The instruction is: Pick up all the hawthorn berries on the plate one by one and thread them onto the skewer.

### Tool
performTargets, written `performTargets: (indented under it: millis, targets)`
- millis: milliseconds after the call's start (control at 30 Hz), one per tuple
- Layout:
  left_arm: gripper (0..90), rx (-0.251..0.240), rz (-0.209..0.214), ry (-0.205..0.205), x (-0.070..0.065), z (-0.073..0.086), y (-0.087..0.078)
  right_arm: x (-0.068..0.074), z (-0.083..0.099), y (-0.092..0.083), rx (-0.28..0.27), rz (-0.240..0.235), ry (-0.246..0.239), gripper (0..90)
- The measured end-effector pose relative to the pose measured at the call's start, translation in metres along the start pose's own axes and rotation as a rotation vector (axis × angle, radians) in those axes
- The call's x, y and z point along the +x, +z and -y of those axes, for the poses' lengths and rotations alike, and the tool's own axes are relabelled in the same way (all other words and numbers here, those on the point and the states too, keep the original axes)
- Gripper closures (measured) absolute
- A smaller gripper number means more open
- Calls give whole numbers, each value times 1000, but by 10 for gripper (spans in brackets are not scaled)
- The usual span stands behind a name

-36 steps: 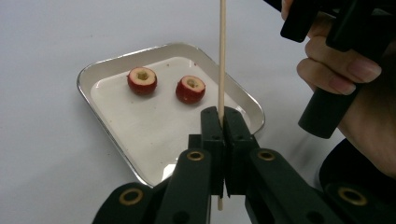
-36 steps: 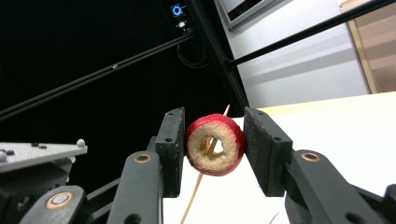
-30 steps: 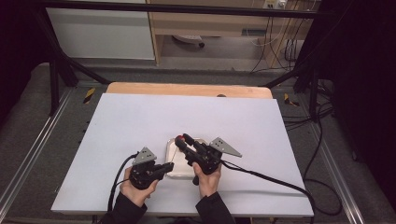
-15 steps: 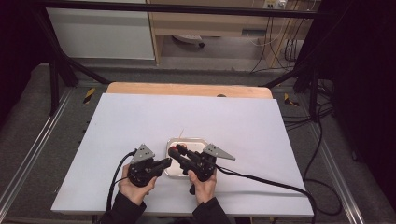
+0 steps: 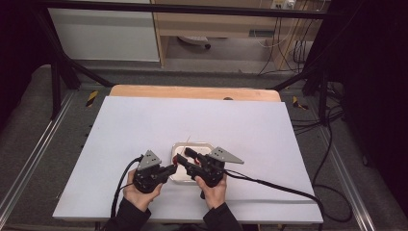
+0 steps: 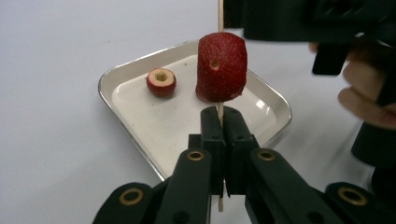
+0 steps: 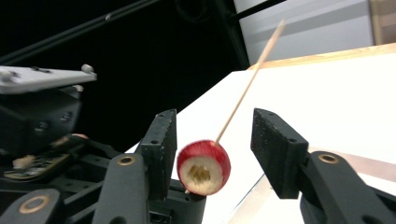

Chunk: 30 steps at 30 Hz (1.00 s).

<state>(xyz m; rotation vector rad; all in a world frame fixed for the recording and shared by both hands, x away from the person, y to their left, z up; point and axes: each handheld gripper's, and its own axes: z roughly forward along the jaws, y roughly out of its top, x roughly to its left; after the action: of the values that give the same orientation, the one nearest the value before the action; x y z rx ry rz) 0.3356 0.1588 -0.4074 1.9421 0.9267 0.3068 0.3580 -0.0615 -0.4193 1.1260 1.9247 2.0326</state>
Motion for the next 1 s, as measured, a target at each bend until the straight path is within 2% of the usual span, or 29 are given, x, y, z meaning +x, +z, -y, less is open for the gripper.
performTargets:
  millis: [67, 167, 300, 400, 500, 600, 833, 933, 1000]
  targets:
    - [885, 1, -4, 5, 0, 0, -1, -1, -6, -3, 23, 5, -22, 446]
    - [885, 0, -10, 13, 1, 0, -3, -5, -13, -6, 69, 57, -70, 322]
    - [885, 10, -15, 34, 4, 2, -6, -15, -19, -9, 177, 131, -106, 201]
    - [884, 22, -14, 34, 6, 3, -6, -23, -23, -9, 285, 171, -149, 131]
    - [884, 31, -15, 38, 8, 4, -6, -31, -27, -10, 395, 182, -198, 107]
    - [884, 32, -12, 37, 10, 6, -7, -38, -33, -9, 485, 191, -221, 104]
    - [883, 33, -6, 38, 14, 8, -11, -51, -50, -3, 629, 217, -203, 110]
    - [883, 30, -7, 40, 16, 8, -12, -50, -56, 5, 697, 234, -200, 110]
    - [883, 28, -8, 37, 17, 8, -13, -49, -58, 12, 744, 244, -178, 115]
